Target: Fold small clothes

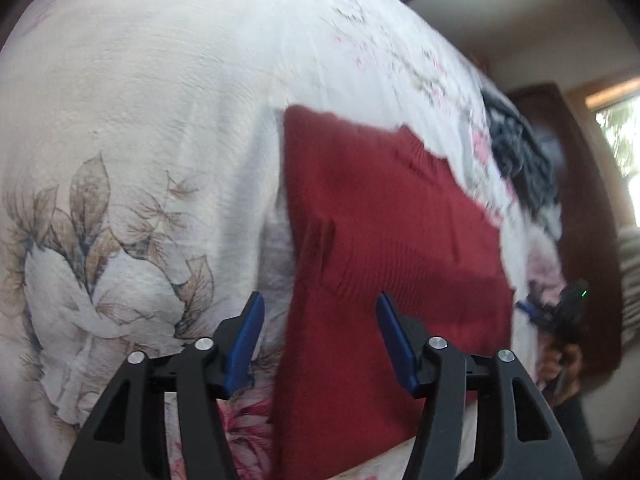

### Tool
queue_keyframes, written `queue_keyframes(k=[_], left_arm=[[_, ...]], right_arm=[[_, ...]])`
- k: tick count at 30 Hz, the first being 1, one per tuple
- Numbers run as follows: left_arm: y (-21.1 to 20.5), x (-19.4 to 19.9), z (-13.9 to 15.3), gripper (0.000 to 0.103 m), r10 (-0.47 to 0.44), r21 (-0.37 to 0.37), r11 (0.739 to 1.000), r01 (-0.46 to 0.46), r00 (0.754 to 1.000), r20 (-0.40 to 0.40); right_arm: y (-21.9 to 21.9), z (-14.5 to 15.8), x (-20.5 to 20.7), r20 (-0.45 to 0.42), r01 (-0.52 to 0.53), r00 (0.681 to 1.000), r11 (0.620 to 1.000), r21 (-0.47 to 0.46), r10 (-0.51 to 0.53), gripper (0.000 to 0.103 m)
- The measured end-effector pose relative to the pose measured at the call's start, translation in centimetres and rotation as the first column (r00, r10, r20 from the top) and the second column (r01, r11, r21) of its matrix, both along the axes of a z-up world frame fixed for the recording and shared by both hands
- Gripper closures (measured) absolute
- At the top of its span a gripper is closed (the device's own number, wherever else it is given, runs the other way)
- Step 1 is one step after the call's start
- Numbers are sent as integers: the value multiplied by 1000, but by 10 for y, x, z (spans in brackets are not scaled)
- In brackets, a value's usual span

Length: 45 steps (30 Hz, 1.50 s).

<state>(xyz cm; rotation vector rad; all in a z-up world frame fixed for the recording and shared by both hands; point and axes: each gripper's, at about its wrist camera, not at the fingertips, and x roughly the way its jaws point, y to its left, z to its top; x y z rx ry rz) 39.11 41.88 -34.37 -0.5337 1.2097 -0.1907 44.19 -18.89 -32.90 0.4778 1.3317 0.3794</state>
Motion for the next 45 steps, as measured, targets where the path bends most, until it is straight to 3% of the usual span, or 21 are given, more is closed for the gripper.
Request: queue_keyframes(k=[8,9,10,11,13,14,15,16,23,30,34,37,42,45], left_arm=[[-30,8,-9,41,-109,128,985,111,994,-22],[-33,8,-8,57,-114,148,982,115,993,-13],[-36,8,-7,89,-119,173,978,119,993,-11],[-36,6,-5,88,-114,187,976,113,993,0],[-38,0,1,93,-109,205,974,99,993,38],[-39,-3,5,94,-104,212,973,90,993,59],[-40,-6,8,94,-101,214,973,83,992,75],[-41,-10,13,94,-97,221,972,73,990,99],[-38,-40,56,95,-73,209,978,22,968,239],[-32,-40,118,96,-91,212,977,11,924,371],[-28,-6,143,96,-99,207,978,14,909,405],[-24,33,146,96,-110,226,974,19,909,403],[-18,103,126,96,-92,220,975,16,936,339],[-16,140,92,96,-60,217,976,4,965,255]], right_arm=[[15,-24,0,-15,-59,998,994,-93,58,42],[17,-25,1,-12,-71,997,992,-109,70,42],[20,-26,0,-7,-81,997,989,-123,80,42],[23,-26,-1,6,-93,995,985,-143,95,43],[26,-23,-4,26,-108,993,980,-165,114,63],[27,-23,-5,29,-119,992,979,-165,125,84],[28,-20,-9,45,-118,991,977,-177,128,93],[29,-17,-11,65,-117,989,975,-192,131,95],[30,21,-34,177,-97,975,973,-211,136,97],[29,91,-34,323,-79,934,972,-222,150,97],[33,121,-5,375,-68,915,974,-215,147,97],[41,126,30,376,-73,914,974,-214,151,98],[48,100,101,303,-45,946,973,-225,114,98],[52,67,136,213,-32,973,969,-244,86,98]])
